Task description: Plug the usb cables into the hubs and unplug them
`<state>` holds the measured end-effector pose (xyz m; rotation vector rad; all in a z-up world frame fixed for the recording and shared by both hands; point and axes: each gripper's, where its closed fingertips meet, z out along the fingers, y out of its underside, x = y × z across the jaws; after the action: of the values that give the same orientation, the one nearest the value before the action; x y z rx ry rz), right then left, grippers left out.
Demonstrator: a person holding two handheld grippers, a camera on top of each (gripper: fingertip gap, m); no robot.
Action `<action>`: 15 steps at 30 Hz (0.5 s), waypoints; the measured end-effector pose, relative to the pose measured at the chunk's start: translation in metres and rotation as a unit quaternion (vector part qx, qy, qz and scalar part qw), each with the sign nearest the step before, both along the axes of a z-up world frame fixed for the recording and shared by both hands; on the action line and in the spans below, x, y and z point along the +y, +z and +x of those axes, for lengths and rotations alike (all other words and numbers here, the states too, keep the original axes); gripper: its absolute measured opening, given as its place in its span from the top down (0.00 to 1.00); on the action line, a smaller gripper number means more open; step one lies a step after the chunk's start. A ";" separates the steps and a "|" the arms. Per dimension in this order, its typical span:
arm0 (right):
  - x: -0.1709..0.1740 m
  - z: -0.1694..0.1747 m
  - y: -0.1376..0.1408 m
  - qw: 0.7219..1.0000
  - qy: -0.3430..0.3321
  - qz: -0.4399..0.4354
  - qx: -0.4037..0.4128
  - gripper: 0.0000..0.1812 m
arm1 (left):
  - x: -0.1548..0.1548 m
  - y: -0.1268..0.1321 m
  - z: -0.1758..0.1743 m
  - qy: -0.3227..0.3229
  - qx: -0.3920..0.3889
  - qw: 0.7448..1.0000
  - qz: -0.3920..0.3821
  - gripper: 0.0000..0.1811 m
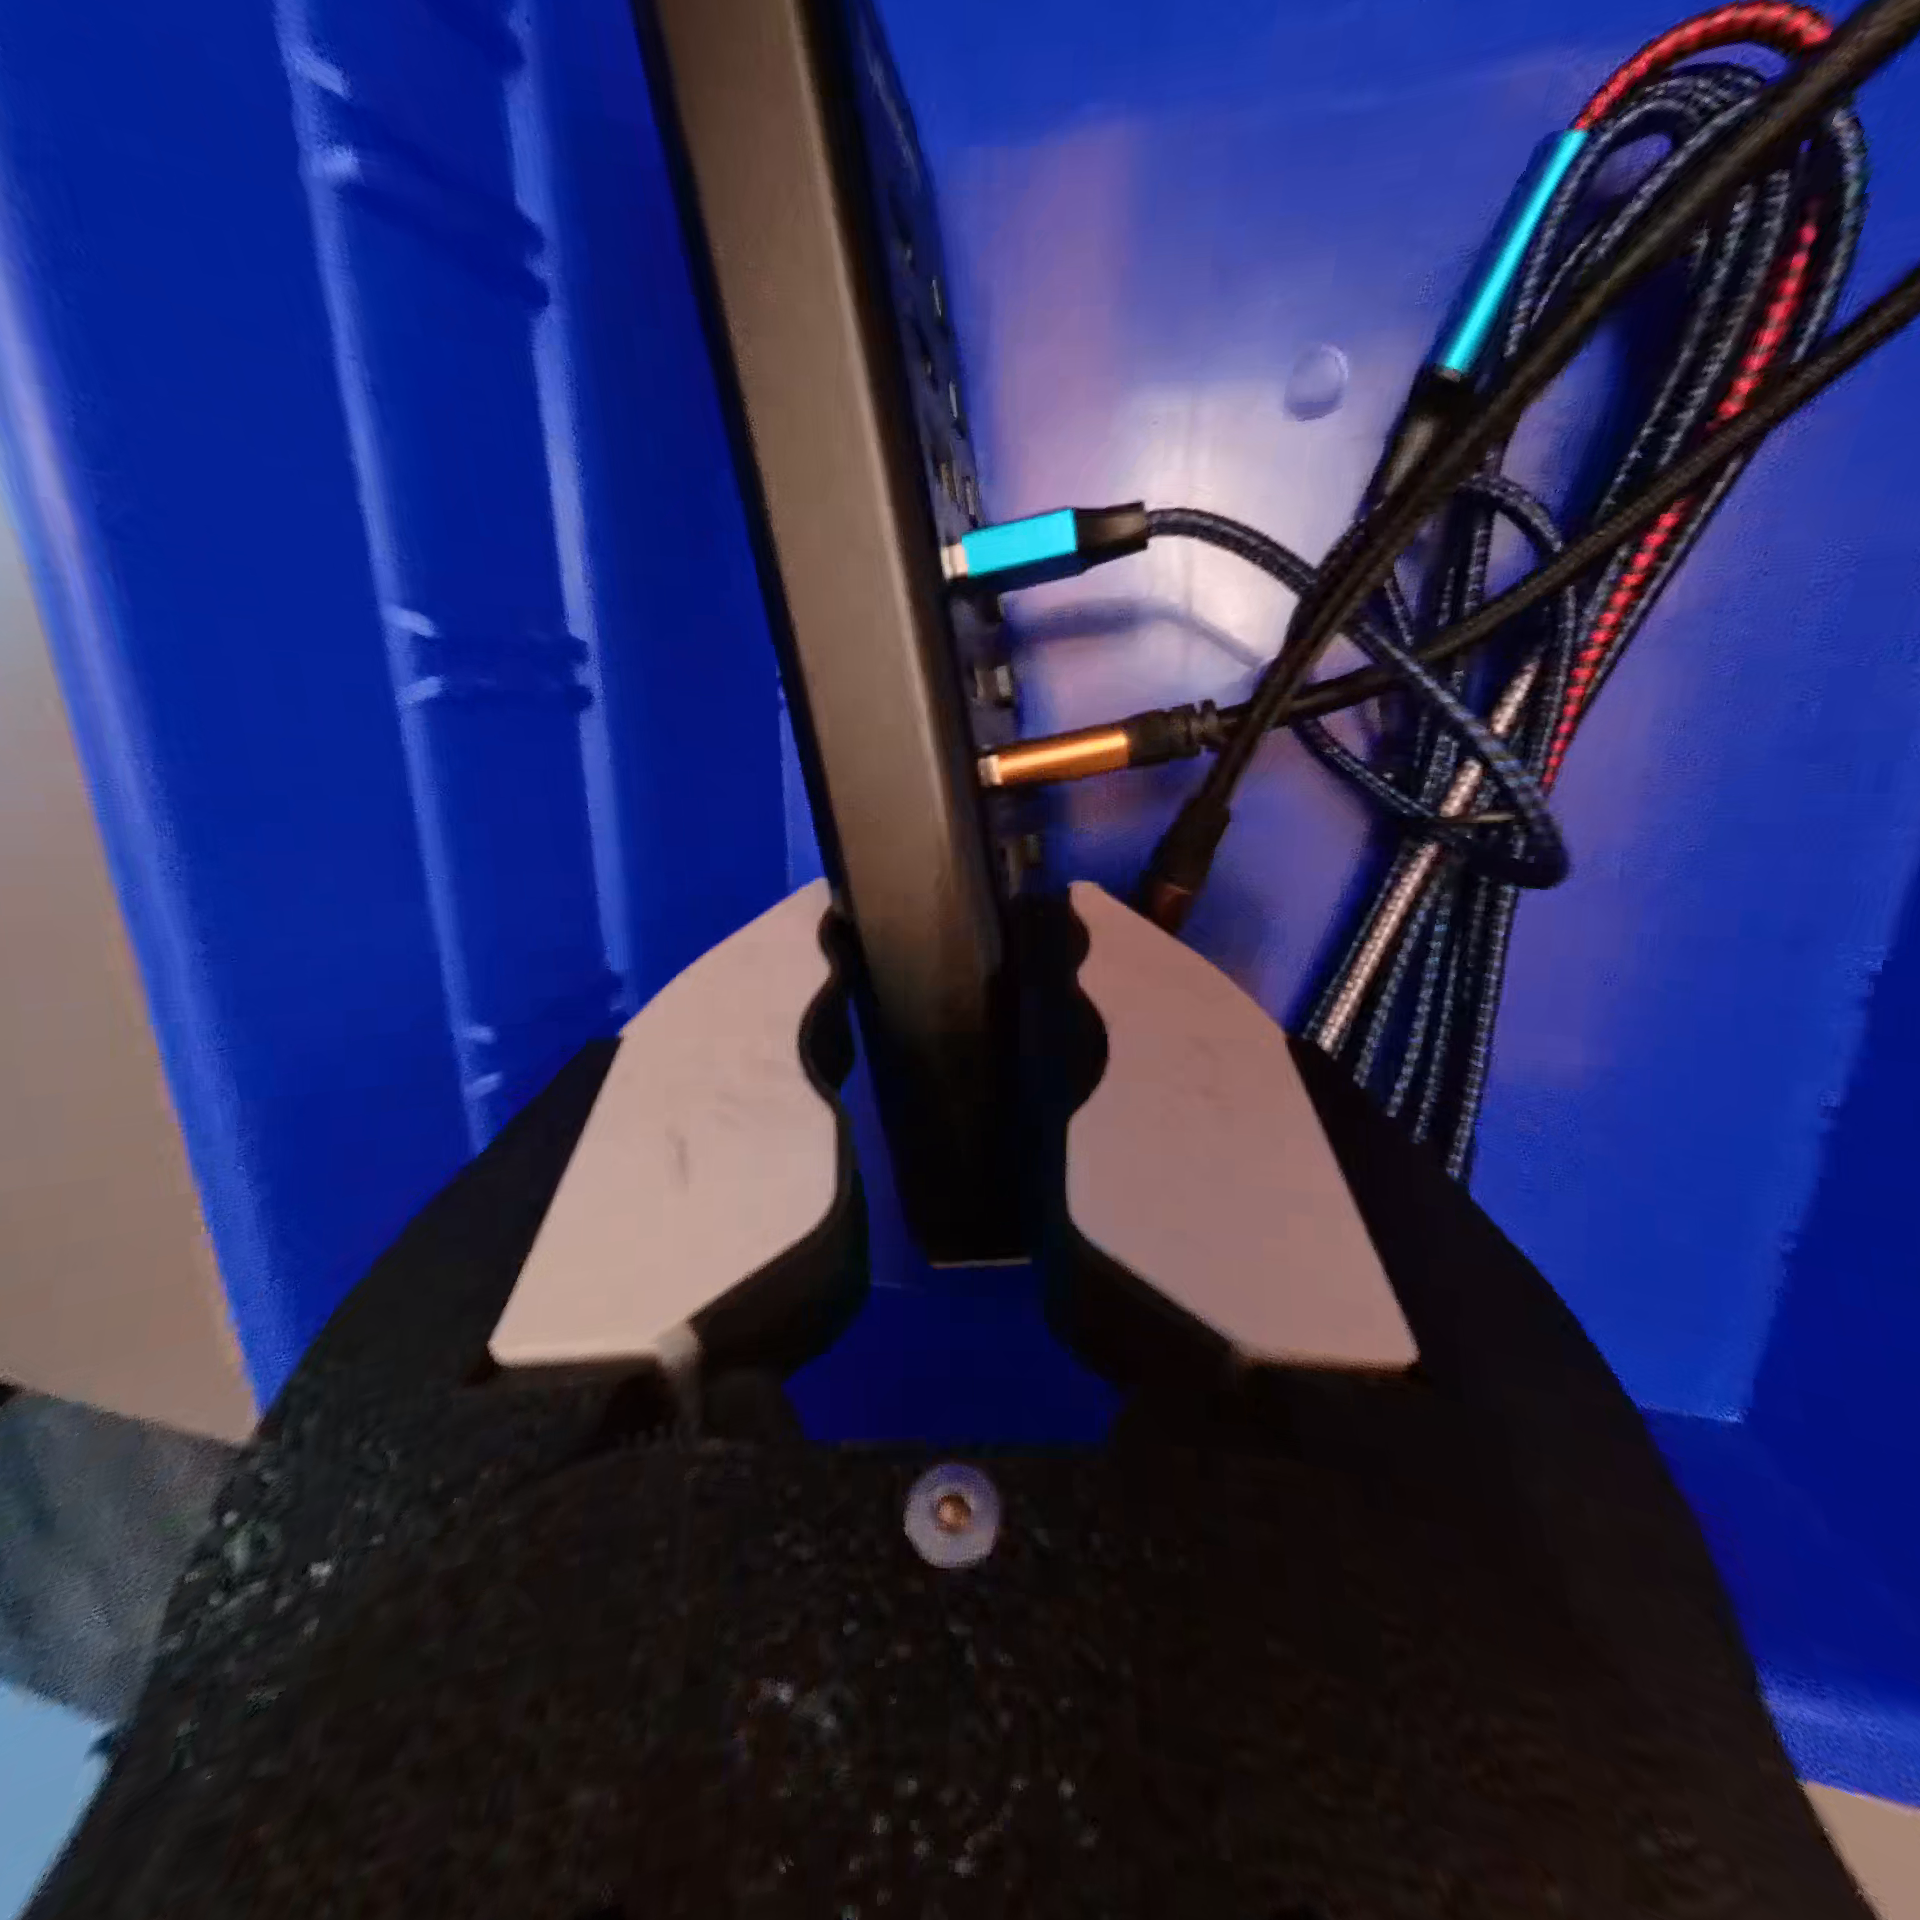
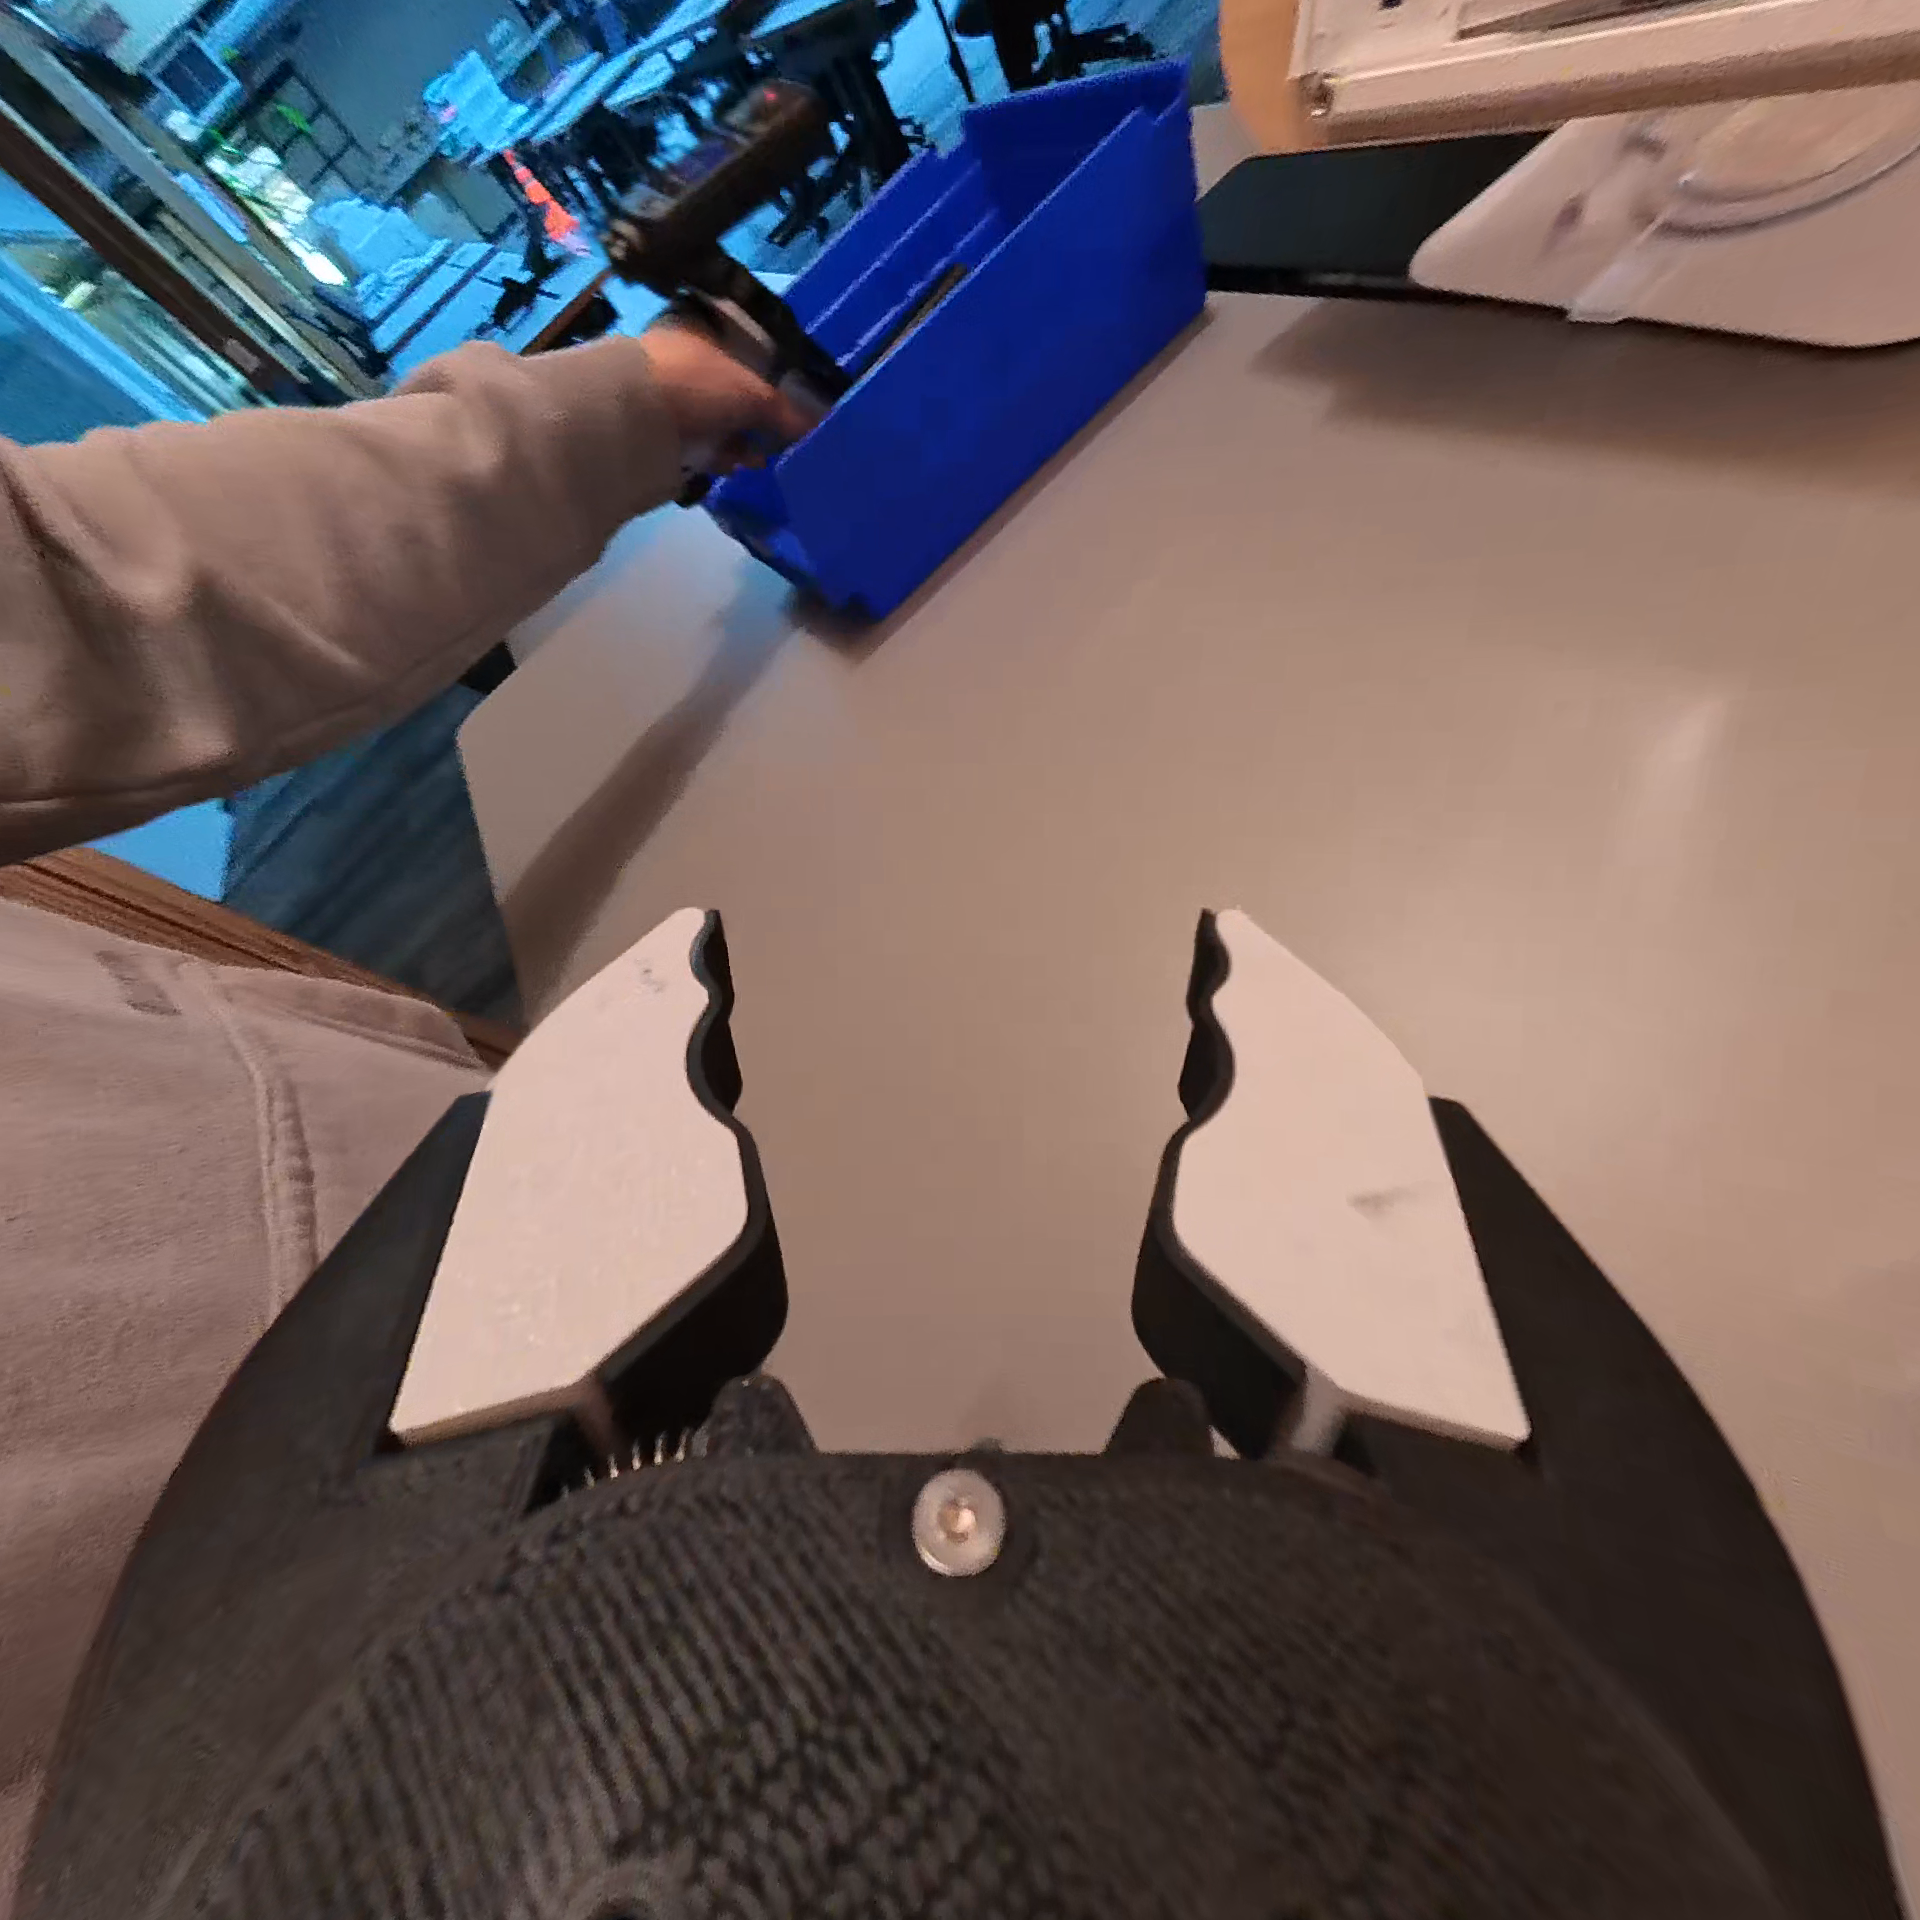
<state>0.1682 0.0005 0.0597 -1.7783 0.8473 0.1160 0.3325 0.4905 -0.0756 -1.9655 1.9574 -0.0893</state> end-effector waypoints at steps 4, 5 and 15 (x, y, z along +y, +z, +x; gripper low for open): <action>0.013 0.000 0.005 0.999 0.009 0.031 -0.006 0.56 | -0.004 0.000 0.002 -0.015 -0.017 0.999 -0.035 0.84; 0.015 0.001 0.005 0.999 0.011 0.036 -0.003 0.56 | -0.007 0.002 0.002 -0.030 -0.027 0.999 -0.034 0.84; 0.031 0.014 0.033 0.993 0.004 0.117 0.000 0.58 | -0.070 0.181 -0.004 -0.184 -0.298 0.919 0.183 0.85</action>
<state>0.1825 0.0317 0.0924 -1.5628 0.7916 0.2118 0.3286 0.4202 0.1050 -1.1367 1.7370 -0.3485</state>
